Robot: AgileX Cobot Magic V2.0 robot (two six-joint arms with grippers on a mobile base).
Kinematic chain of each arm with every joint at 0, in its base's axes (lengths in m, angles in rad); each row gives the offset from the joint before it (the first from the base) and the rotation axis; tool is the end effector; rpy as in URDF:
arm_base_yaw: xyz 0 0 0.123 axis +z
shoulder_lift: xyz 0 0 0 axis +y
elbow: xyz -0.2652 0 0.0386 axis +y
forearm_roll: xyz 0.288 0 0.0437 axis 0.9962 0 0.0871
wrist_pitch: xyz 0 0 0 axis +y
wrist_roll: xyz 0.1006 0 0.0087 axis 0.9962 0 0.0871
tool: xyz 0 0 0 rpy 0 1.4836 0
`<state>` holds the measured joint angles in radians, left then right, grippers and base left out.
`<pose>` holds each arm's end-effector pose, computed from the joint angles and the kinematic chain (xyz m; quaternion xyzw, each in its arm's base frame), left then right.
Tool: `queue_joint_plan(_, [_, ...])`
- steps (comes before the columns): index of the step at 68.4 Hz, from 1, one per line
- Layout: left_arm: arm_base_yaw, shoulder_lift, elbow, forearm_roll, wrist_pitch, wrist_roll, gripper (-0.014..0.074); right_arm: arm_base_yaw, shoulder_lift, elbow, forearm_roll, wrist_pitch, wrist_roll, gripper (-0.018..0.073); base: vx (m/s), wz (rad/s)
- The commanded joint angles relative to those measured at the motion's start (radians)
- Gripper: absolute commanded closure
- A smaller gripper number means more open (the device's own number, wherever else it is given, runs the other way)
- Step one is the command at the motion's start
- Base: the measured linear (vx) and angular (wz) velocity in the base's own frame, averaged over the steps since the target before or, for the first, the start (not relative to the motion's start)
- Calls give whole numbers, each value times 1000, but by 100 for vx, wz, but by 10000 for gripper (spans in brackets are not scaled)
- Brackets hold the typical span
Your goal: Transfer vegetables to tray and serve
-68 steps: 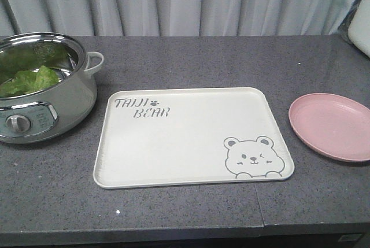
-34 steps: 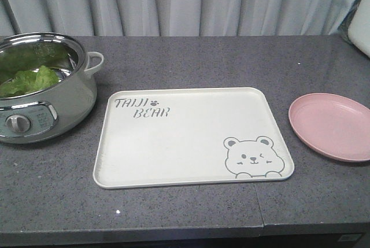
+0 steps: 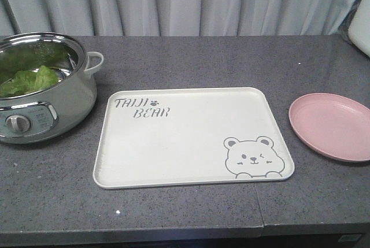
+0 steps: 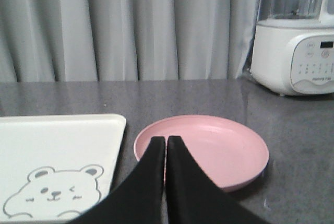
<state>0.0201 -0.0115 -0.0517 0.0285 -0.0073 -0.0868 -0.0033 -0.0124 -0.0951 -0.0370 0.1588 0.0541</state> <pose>0.1188 0.0024 0.2361 -0.0254 0.6487 -0.0146 0.7605 0.1169 -0.0010 0.2362 0.0093 0.6942 0.0031 0.7197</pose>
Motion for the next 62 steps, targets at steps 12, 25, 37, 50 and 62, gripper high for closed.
queue_joint_plan(12, [-8,134,-413,-1,240,-16,594,2,138,-344,-84,248,-11,568,0,0])
queue_joint_plan(25, [-8,336,-642,0,436,-11,594,2,330,-525,-82,313,-10,568,0,0])
queue_joint_plan(37, [-8,473,-705,0,456,-3,594,2,495,-605,-83,303,-10,568,0,0])
queue_joint_plan(50, [-8,513,-705,0,509,-4,594,2,574,-607,-79,337,-5,568,0,0])
queue_joint_plan(62, [-8,511,-705,0,523,-4,594,2,580,-607,-79,336,-5,568,0,0])
